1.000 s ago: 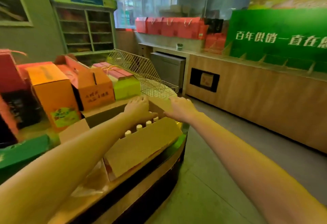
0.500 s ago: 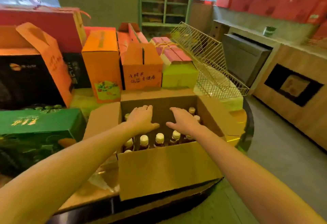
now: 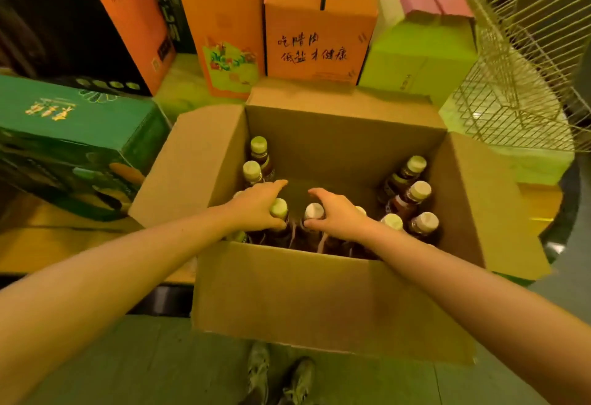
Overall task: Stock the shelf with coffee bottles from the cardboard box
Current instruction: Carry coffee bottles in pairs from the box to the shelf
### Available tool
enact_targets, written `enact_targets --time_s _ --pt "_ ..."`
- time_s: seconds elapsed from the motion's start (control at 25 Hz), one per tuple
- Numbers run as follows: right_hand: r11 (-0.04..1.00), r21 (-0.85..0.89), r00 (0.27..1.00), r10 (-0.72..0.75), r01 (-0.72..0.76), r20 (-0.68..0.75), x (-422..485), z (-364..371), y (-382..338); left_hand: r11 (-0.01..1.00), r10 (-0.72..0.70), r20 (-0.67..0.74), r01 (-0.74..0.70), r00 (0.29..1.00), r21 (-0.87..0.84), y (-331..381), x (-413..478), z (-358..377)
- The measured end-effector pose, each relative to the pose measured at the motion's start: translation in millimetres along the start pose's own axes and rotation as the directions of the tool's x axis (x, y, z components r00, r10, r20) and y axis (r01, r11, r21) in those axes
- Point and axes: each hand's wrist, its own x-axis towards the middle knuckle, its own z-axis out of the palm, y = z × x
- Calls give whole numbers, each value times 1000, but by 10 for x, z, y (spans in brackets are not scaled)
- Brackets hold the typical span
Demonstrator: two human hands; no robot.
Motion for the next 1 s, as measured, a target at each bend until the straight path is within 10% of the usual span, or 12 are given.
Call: enact_targets --time_s 0.4,1.0 --pt "932 317 983 148 -175 106 185 281 305 924 -234 118 259 965 -283 -76 217 214" --pt "936 339 995 84 -99 59 242 276 330 874 -197 154 245 968 -421 -156 344 343"
